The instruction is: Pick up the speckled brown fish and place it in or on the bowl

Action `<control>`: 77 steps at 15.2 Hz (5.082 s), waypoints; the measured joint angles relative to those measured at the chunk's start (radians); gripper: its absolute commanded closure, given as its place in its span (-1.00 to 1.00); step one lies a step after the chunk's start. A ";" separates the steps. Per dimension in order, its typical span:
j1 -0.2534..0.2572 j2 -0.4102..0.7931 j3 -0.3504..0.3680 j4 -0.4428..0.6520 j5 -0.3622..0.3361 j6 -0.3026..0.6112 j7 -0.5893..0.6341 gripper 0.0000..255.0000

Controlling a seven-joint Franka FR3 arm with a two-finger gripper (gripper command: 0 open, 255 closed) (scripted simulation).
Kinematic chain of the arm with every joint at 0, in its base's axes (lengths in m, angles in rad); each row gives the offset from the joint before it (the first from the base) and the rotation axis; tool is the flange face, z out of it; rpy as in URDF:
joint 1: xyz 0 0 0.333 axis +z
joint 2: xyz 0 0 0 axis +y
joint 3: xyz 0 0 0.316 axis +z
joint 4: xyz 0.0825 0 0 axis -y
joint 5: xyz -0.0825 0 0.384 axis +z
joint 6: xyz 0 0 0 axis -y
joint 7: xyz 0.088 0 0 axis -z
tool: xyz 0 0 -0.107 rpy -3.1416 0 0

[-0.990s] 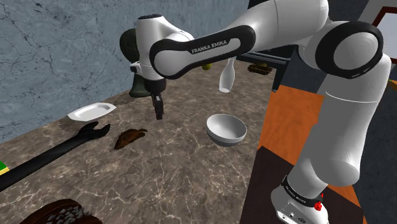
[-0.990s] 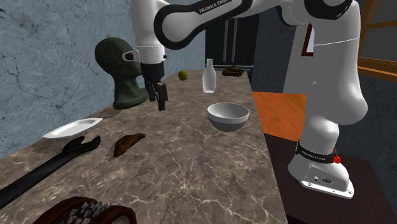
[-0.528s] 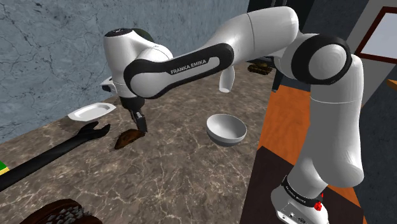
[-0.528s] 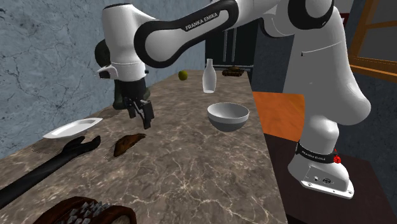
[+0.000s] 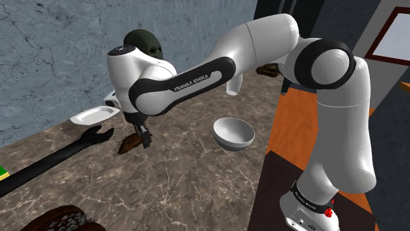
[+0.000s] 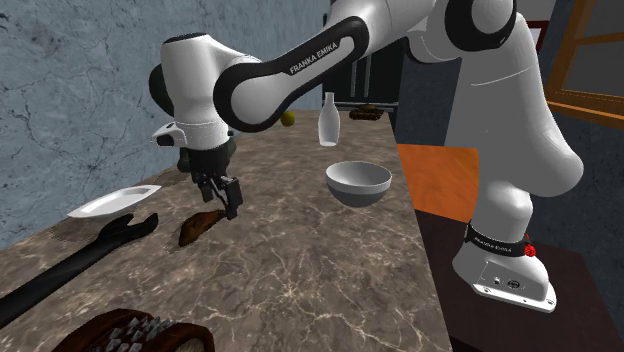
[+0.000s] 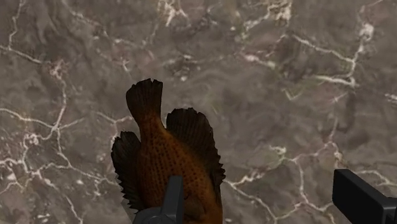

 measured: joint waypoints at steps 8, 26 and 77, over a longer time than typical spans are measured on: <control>0.002 0.015 -0.003 0.003 -0.005 0.012 0.003 1.00; -0.171 0.040 0.022 -0.008 0.124 0.118 -0.277 -1.00; -0.218 0.032 0.045 0.183 0.184 -0.066 -0.383 1.00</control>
